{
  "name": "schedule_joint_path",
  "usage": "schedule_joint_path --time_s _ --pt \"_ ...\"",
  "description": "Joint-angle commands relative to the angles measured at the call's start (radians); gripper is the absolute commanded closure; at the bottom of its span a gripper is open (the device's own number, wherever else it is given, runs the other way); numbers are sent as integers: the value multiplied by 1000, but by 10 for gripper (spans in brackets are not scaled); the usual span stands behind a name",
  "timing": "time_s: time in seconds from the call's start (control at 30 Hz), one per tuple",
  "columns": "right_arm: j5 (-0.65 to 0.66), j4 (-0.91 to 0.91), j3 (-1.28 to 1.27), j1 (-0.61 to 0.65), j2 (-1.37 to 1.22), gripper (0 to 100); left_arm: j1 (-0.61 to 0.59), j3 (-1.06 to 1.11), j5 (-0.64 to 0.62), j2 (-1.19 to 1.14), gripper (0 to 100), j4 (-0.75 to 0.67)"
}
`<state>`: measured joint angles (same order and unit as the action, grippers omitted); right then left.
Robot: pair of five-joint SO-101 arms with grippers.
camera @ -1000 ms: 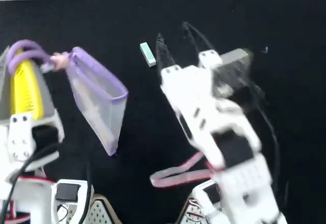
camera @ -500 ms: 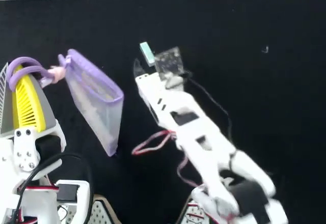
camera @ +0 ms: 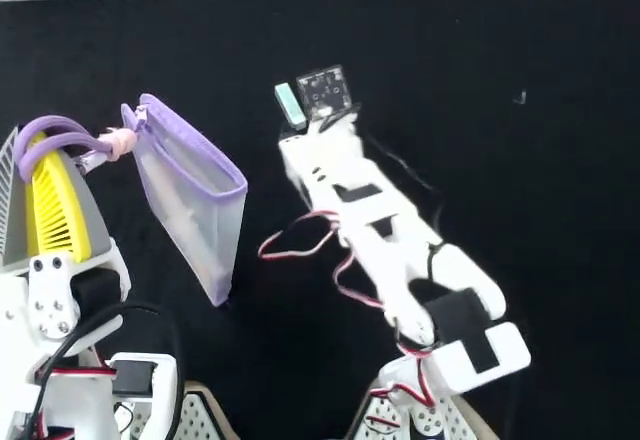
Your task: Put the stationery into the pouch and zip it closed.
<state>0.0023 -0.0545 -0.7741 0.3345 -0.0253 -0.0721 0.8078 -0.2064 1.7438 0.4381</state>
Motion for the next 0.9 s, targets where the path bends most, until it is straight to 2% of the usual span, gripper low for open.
schedule_joint_path --time_s 0.0,0.2,0.43,0.57,0.87 --pt "75 95 163 -29 -84 808 -12 8 3 0 971 5" --pt "207 247 369 40 -243 808 -12 12 8 2 971 5" --pt "112 537 743 -32 -484 808 -12 12 8 2 971 5" --pt "115 671 920 -34 -582 808 -12 12 6 2 971 5" --pt "120 609 1035 -20 -676 808 -12 24 8 2 971 5"
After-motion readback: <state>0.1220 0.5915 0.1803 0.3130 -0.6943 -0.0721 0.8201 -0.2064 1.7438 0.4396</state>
